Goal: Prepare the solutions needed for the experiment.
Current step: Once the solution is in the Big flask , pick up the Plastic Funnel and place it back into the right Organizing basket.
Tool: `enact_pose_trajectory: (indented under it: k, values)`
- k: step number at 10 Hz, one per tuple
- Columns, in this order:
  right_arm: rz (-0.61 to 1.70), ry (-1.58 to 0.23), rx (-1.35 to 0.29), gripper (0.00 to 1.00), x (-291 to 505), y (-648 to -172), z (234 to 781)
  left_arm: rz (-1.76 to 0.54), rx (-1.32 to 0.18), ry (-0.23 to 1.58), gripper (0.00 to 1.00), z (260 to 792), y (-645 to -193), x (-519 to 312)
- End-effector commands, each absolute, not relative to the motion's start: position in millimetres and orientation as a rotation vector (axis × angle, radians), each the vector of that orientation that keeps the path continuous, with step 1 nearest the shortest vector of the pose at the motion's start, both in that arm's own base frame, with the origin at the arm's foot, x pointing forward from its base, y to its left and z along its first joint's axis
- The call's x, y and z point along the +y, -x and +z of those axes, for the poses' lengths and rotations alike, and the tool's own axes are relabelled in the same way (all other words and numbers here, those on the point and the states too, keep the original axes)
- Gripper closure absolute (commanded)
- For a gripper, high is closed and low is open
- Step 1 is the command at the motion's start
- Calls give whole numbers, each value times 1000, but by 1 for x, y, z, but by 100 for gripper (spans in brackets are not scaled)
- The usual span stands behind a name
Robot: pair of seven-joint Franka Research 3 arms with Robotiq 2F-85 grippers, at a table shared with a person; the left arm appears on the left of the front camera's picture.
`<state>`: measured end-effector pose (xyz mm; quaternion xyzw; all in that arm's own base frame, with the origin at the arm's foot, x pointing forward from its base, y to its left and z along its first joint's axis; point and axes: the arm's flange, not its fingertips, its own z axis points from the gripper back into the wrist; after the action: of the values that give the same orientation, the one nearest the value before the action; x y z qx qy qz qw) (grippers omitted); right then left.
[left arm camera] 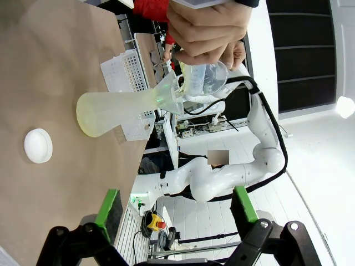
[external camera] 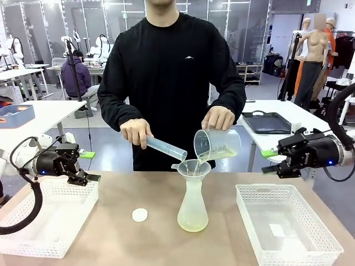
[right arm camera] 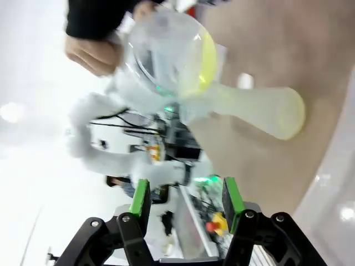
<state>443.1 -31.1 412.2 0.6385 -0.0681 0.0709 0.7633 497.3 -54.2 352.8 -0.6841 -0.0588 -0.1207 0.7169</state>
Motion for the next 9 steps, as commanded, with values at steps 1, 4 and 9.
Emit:
enact_pose_trajectory:
  k: [1, 4, 9]
  values:
    - [131, -1558, -176, 34, -35, -456, 400, -269, -130, 1512, 0, 354, -497, -55]
    - [73, -1593, -188, 34, -36, -455, 393, -269, -130, 1512, 0, 354, -497, -55]
    - [63, -1582, -185, 34, -41, -454, 390, -269, -130, 1512, 0, 354, -497, -55]
